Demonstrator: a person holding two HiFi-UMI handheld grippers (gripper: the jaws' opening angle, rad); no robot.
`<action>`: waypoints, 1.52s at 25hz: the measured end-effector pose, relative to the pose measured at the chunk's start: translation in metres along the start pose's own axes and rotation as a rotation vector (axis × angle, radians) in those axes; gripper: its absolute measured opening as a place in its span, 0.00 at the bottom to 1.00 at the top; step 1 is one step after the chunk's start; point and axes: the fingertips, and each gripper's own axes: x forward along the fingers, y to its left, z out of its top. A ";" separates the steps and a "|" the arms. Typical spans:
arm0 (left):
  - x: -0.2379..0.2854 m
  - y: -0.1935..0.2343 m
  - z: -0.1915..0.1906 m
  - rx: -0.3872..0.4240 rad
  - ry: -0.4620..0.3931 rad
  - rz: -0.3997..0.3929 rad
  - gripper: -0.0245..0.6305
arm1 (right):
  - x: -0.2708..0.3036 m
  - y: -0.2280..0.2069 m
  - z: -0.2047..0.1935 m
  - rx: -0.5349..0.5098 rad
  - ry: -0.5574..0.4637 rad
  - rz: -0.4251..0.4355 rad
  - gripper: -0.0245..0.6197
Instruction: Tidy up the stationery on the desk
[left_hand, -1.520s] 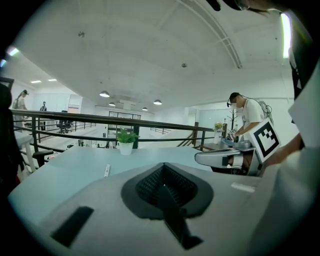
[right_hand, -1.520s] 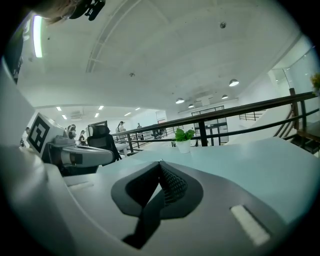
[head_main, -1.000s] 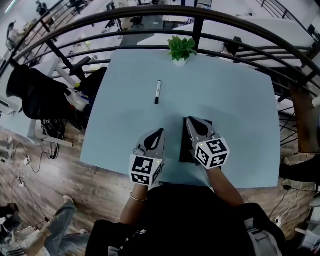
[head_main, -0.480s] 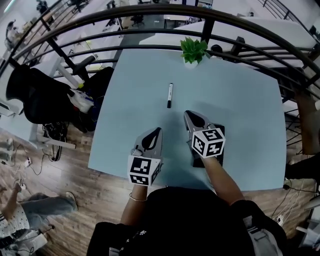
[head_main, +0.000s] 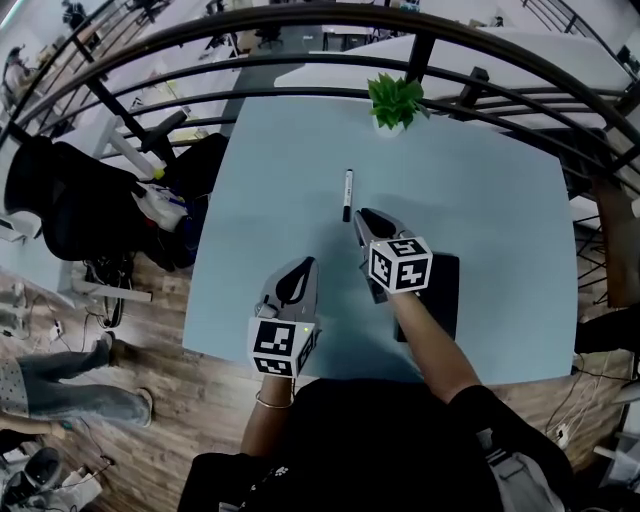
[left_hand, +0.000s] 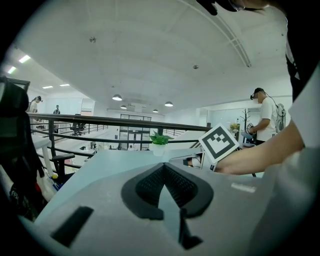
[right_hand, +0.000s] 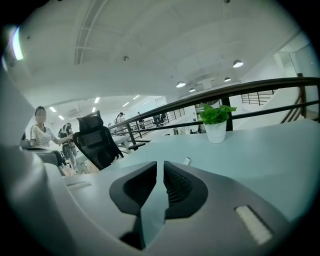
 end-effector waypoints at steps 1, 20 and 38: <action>0.000 0.003 0.000 -0.002 0.001 0.004 0.03 | 0.006 -0.001 -0.003 -0.002 0.011 -0.004 0.10; 0.008 0.033 -0.014 -0.021 0.059 0.035 0.03 | 0.081 -0.035 -0.042 -0.007 0.198 -0.092 0.21; 0.014 0.047 -0.020 -0.052 0.064 0.039 0.03 | 0.104 -0.043 -0.061 -0.064 0.310 -0.139 0.25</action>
